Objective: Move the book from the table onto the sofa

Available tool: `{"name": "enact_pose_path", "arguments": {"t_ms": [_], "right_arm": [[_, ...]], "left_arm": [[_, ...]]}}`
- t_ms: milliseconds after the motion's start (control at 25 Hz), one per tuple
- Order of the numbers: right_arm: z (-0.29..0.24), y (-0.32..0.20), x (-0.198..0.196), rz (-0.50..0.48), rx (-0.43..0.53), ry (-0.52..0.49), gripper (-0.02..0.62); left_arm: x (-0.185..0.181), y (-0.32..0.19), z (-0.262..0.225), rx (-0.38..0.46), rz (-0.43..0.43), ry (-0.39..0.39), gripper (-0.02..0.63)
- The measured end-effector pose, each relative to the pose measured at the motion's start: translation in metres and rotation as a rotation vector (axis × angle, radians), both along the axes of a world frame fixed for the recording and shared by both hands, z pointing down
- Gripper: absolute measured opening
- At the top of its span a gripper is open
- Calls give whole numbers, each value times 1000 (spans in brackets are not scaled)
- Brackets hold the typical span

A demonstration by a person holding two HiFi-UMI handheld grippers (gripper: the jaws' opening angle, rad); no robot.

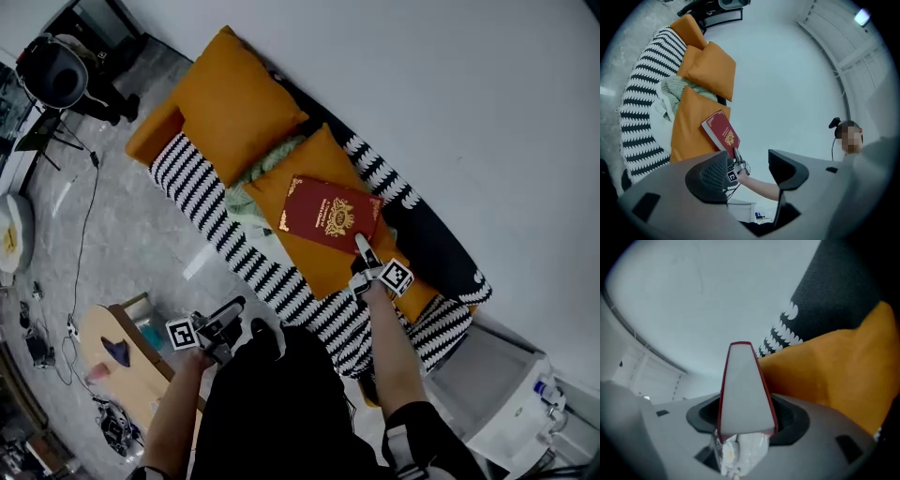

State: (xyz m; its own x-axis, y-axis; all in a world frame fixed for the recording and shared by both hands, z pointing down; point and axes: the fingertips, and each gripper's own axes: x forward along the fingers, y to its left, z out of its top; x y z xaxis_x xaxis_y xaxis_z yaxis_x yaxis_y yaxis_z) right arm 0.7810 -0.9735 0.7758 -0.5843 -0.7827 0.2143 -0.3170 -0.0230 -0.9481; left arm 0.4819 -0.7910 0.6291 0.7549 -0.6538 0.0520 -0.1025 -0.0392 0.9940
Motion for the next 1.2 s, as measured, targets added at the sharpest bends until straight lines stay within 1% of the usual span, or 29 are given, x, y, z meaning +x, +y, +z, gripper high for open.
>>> {"name": "enact_pose_path", "arguments": {"t_ms": [80,200,360,440,520,680,840,960,1080,1160,1200], "right_arm": [[7,0,-5,-21,-33,95,273],[14,3,-2,-25,-48,181,298],[23,11,18,-13,-77,283,331],[24,13,36,36,-92,306,344],[23,14,51,79,-99,321,351],[22,21,72,106,-99,368,357],[27,31,92,140,-124,452,387],[29,36,107,188,-148,518,391],[26,37,118,217,-156,545,391],[19,38,117,210,-143,545,391],[13,40,112,198,-128,529,391]], "left_arm": [[7,-3,6,-17,-5,2,267],[21,-11,6,-12,-6,12,266],[43,-14,3,6,55,12,266],[48,-14,4,8,76,0,265],[48,-17,6,7,78,-8,266],[51,-20,10,-7,71,-8,265],[59,-20,10,0,87,-7,266],[61,-19,7,6,92,-8,266],[63,-17,7,12,95,-12,265],[62,-15,7,15,98,-16,265],[62,-14,8,15,98,-19,265]]}}
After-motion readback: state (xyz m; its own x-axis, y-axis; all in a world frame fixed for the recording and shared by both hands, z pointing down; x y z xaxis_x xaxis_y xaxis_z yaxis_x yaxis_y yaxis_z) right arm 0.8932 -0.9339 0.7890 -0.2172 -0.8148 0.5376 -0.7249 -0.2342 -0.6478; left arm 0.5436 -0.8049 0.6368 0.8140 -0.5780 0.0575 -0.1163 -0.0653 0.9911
